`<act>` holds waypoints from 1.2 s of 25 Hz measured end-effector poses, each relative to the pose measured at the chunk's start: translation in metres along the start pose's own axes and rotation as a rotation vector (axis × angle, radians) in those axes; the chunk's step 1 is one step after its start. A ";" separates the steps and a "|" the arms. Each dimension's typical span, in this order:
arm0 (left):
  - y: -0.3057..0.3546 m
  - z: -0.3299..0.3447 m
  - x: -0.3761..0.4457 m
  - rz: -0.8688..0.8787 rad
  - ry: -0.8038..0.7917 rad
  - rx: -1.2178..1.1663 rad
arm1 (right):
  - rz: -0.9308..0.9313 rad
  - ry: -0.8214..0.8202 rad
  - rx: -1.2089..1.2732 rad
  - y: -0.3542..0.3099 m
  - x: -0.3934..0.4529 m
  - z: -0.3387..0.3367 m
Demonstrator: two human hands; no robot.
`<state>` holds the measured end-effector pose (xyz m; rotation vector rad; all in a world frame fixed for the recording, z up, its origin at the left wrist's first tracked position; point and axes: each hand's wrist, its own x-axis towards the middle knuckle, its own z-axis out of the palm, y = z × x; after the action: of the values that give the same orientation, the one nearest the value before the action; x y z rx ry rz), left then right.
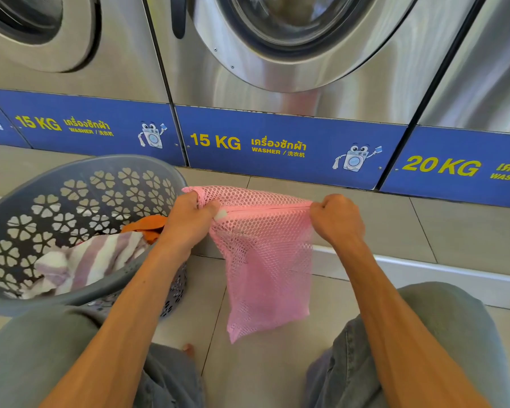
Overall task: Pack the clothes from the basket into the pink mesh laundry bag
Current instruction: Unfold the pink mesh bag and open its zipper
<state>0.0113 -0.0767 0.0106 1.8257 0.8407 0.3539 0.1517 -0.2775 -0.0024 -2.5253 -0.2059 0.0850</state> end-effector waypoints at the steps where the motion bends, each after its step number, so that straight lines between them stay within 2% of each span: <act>1: 0.001 0.002 -0.001 0.016 0.023 0.118 | -0.014 -0.031 0.044 0.000 -0.002 0.001; 3: 0.002 0.006 -0.007 -0.008 0.012 0.365 | -0.113 -0.136 0.120 -0.007 -0.015 0.007; 5: -0.003 0.013 -0.009 -0.007 0.003 0.476 | -0.250 -0.241 0.119 -0.016 -0.029 0.014; 8: -0.016 0.031 -0.019 0.118 0.049 0.553 | -0.358 -0.294 0.123 -0.024 -0.040 0.022; 12: -0.024 0.044 -0.024 0.277 0.111 0.684 | -0.377 -0.302 0.129 -0.028 -0.043 0.024; 14: -0.028 0.044 -0.019 0.445 0.040 0.749 | -0.378 -0.336 0.123 -0.028 -0.044 0.026; 15: -0.029 0.045 -0.016 0.512 -0.012 0.740 | -0.369 -0.361 0.131 -0.027 -0.044 0.027; 17: -0.029 0.046 -0.018 0.523 -0.073 0.618 | -0.353 -0.403 0.146 -0.026 -0.043 0.027; 19: -0.026 0.045 -0.021 0.451 -0.053 0.536 | -0.360 -0.419 0.125 -0.024 -0.042 0.025; 23: -0.018 0.037 -0.021 0.432 -0.018 0.542 | -0.394 -0.379 -0.049 -0.020 -0.037 0.023; 26: -0.009 0.018 -0.016 0.411 0.096 0.484 | -0.283 -0.323 -0.195 -0.010 -0.022 0.014; 30: 0.007 -0.012 -0.012 0.335 0.327 0.274 | -0.070 -0.189 -0.281 0.007 -0.002 -0.012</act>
<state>-0.0019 -0.0781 0.0241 2.2070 0.8320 0.8015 0.1516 -0.2903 0.0035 -2.7865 -0.4062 0.2852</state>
